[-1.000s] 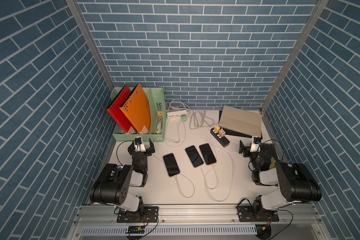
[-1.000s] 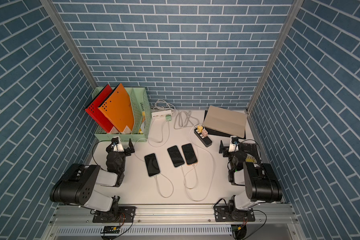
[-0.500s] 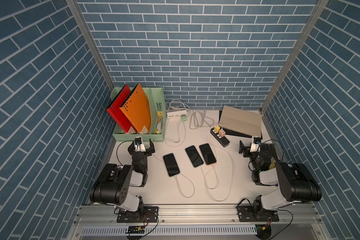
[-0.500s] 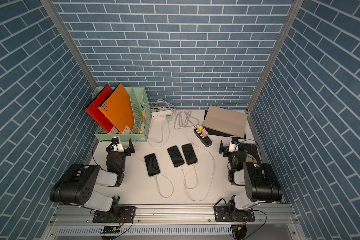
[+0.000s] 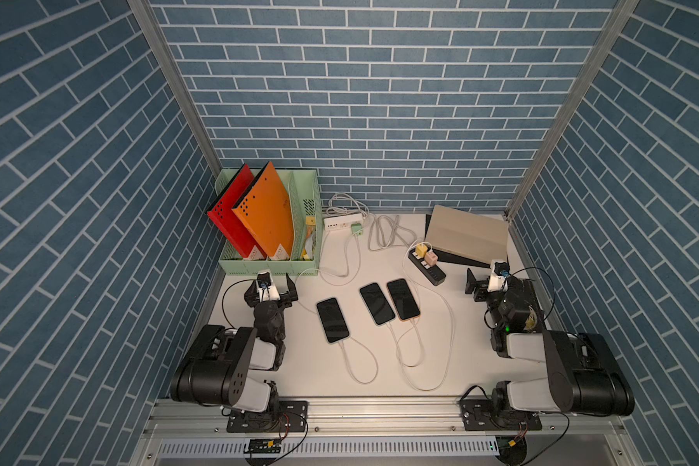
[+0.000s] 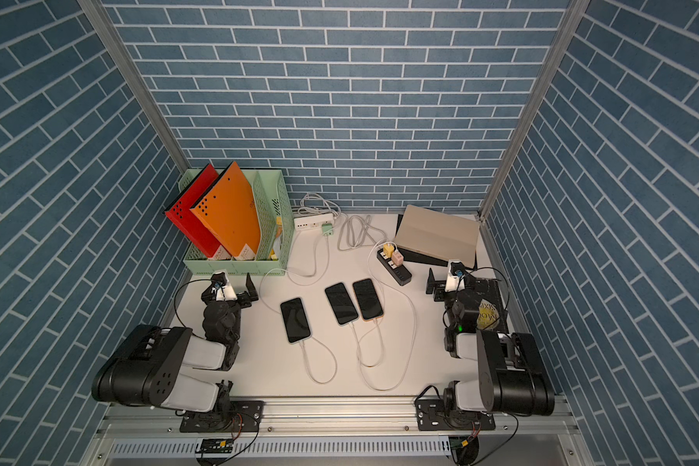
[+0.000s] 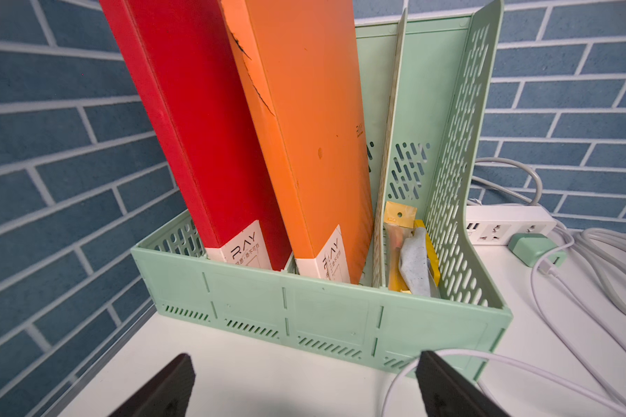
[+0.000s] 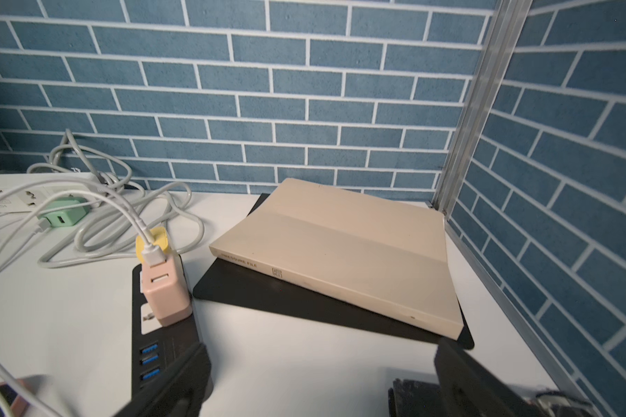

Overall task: Unplug the charging cable from the phone
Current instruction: Pick up the phone at the center of the board.

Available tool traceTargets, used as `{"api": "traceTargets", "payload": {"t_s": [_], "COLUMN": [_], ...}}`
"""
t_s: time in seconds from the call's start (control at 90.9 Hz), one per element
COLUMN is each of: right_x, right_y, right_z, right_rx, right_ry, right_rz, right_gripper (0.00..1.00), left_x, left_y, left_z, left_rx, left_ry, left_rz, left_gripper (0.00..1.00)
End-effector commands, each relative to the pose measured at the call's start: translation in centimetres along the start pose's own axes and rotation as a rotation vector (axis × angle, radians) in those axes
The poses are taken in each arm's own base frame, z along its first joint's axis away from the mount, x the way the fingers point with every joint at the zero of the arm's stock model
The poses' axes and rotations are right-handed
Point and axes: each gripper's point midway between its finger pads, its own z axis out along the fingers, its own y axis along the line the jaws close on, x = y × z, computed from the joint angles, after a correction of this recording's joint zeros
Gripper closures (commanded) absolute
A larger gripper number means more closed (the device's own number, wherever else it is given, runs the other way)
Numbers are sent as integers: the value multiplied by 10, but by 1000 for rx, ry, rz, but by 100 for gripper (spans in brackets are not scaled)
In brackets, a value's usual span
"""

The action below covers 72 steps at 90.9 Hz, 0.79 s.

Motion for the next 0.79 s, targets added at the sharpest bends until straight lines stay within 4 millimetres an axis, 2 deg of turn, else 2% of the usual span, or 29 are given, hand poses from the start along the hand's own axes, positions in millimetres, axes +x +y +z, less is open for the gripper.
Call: {"api": "traceTargets", "payload": {"t_s": [0.0, 0.132, 0.363, 0.572, 0.781], "right_x": [1, 0, 14, 24, 46], "right_y": [11, 36, 83, 107, 126], "right_z": [6, 11, 8, 1, -6], "right_rx": [-42, -133, -260, -263, -235], "right_ry": [90, 197, 455, 653, 851], "right_rz": [-9, -6, -19, 36, 112], "right_gripper": [0, 1, 0, 0, 1], "left_x": [-21, -26, -21, -19, -36], "left_y": [10, 15, 13, -5, -21], "left_z": [-5, -6, 9, 21, 26], "left_rx": [-41, -72, -101, -41, 22], "left_ry": [-68, -59, 54, 160, 195], "left_rz": [-39, -54, -90, -73, -173], "left_gripper": [0, 0, 0, 0, 0]}}
